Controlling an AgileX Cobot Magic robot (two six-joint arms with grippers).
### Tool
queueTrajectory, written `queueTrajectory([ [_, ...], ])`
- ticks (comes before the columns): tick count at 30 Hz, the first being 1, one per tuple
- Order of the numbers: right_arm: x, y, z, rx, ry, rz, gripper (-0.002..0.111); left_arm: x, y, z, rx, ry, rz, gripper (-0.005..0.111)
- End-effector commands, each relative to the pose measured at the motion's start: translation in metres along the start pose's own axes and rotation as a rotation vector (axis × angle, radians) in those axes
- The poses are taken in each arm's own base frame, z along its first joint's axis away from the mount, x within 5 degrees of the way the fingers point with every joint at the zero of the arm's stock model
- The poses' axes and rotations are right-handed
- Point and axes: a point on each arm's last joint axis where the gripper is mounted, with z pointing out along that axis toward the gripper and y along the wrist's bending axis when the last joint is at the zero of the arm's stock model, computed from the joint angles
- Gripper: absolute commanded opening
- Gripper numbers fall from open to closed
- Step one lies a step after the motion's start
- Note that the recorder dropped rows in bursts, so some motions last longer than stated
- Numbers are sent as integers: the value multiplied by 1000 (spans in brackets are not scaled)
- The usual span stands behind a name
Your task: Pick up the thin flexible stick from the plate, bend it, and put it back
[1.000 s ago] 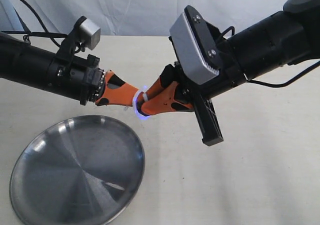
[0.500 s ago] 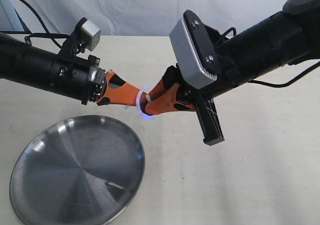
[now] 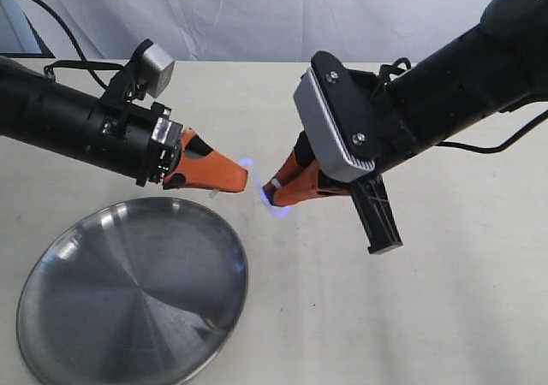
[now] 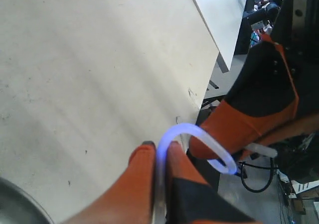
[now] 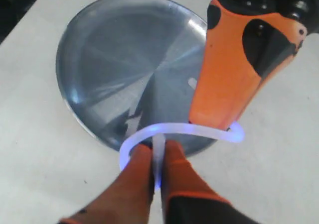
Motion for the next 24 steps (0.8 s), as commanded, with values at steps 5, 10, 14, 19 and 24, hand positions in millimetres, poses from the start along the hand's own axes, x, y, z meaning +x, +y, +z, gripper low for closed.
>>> queueTrajectory([
  [5,-16,5,20,20,123,-197,-1,6,2,18,35,66,-48,0],
  [10,-22,10,28,2,177,-304,-1,8,0,21,39,83,-42,0],
  [14,-21,12,30,-27,224,-370,-1,8,1,21,35,93,-44,0],
  [19,-18,11,29,-18,264,-411,-1,10,2,21,26,114,-48,0],
  [24,-17,11,29,-25,284,-440,-1,11,2,21,23,119,-52,0],
])
